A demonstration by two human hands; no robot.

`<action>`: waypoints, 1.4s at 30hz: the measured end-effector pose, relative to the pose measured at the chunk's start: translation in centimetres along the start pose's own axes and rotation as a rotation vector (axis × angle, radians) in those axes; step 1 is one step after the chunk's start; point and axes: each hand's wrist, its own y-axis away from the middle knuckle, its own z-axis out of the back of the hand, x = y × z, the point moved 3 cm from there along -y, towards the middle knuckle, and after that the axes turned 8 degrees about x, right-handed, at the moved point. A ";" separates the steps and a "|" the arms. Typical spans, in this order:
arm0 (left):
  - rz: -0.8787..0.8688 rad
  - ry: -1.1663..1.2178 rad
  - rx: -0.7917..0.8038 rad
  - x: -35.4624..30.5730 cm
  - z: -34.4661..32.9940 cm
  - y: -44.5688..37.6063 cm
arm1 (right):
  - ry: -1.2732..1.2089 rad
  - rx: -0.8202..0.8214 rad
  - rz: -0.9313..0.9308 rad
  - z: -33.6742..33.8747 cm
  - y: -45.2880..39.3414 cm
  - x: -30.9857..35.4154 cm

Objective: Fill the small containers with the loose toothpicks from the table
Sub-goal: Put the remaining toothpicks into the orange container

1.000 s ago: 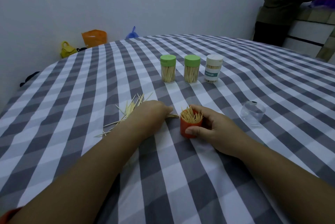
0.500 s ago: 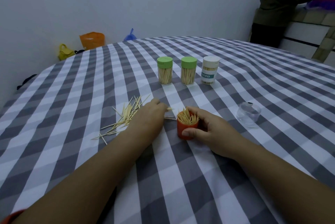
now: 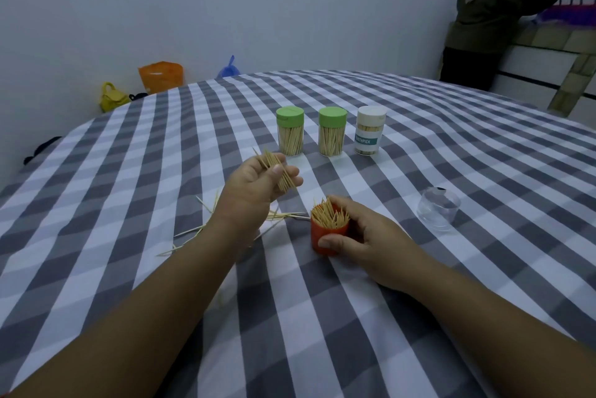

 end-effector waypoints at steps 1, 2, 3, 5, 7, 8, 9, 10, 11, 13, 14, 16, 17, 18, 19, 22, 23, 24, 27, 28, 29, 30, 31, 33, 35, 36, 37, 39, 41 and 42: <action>0.000 0.046 0.005 -0.2 -0.1 0.1 | -0.004 -0.004 0.005 0.0 0.0 0.0; 0.002 0.089 0.015 -0.3 -0.3 0.2 | -0.010 -0.007 0.009 0.0 -0.1 -0.1; 0.008 0.129 0.036 -0.4 -0.5 0.3 | -0.016 -0.008 0.016 0.0 -0.1 -0.1; 0.022 0.151 0.098 -0.4 -1.2 0.7 | -0.022 -0.006 0.028 -0.1 -0.1 -0.2; 0.035 0.049 0.167 -0.2 -2.1 1.1 | -0.033 -0.006 0.044 -0.1 -0.1 -0.2; 0.043 -0.013 0.202 0.0 -2.5 1.4 | -0.040 -0.008 0.052 -0.1 -0.1 -0.1; 0.055 -0.062 0.235 0.1 -2.9 1.6 | -0.044 -0.011 0.060 -0.1 -0.1 -0.1; 0.067 -0.110 0.263 0.4 -3.1 1.8 | -0.046 -0.013 0.062 -0.1 0.0 -0.1; 0.080 -0.147 0.286 0.6 -3.2 1.9 | -0.043 -0.017 0.064 -0.1 -0.1 -0.1; 0.084 -0.163 0.300 0.7 -3.4 2.1 | -0.033 -0.024 0.061 -0.1 -0.1 -0.1; 0.073 -0.176 0.298 0.6 -3.4 2.1 | -0.030 -0.025 0.060 -0.1 -0.1 -0.1; 0.048 -0.226 0.286 0.3 -3.6 2.2 | -0.019 -0.027 0.062 -0.1 -0.2 -0.2; 0.040 -0.238 0.282 0.3 -3.5 2.3 | -0.011 -0.027 0.061 -0.1 -0.2 -0.3; 0.043 -0.244 0.284 0.3 -3.6 2.3 | -0.003 -0.026 0.060 -0.1 -0.2 -0.3; 0.052 -0.245 0.297 0.4 -3.6 2.4 | 0.000 -0.024 0.061 -0.1 -0.2 -0.2; 0.037 -0.572 0.382 1.4 -3.5 2.1 | -0.014 -0.018 0.101 0.0 -0.1 0.1; 0.045 -0.696 0.412 1.8 -3.6 2.0 | -0.022 -0.020 0.113 0.0 -0.1 0.2; 0.075 -0.763 0.429 2.1 -3.6 1.9 | -0.028 -0.024 0.120 0.0 -0.1 0.2; 0.121 -0.695 0.448 2.2 -3.6 1.8 | -0.038 -0.031 0.115 0.0 -0.1 0.1; 0.113 -0.639 0.453 2.0 -3.6 1.8 | -0.039 -0.028 0.110 0.0 -0.1 0.1; 0.113 -0.581 0.455 1.7 -3.4 1.8 | -0.035 -0.025 0.102 0.0 -0.1 0.1; 0.132 -0.538 0.452 1.4 -3.1 1.7 | -0.036 -0.024 0.093 -0.1 -0.1 0.0; 0.166 -0.520 0.447 1.0 -2.7 1.6 | -0.041 -0.023 0.084 -0.1 -0.1 -0.1; 0.201 -0.585 0.422 0.3 -1.6 1.1 | -0.050 -0.023 0.076 -0.2 -0.1 0.1; 0.208 -0.720 0.388 -0.4 0.0 0.8 | -0.046 -0.028 0.065 -0.3 -0.1 0.2; 0.218 -0.792 0.380 -0.7 1.0 0.8 | -0.041 -0.030 0.062 -0.4 -0.1 0.4; 0.237 -0.862 0.383 -1.0 1.9 0.9 | -0.036 -0.031 0.059 -0.6 -0.1 0.6; 0.300 -0.999 0.415 -1.3 4.0 1.4 | -0.016 -0.021 0.050 -1.0 -0.2 1.1; 0.382 -1.090 0.460 -1.6 6.0 2.5 | 0.004 -0.011 0.047 -1.6 -0.2 1.5; 0.423 -1.112 0.491 -1.6 6.8 3.0 | 0.011 -0.003 0.047 -1.9 -0.1 1.7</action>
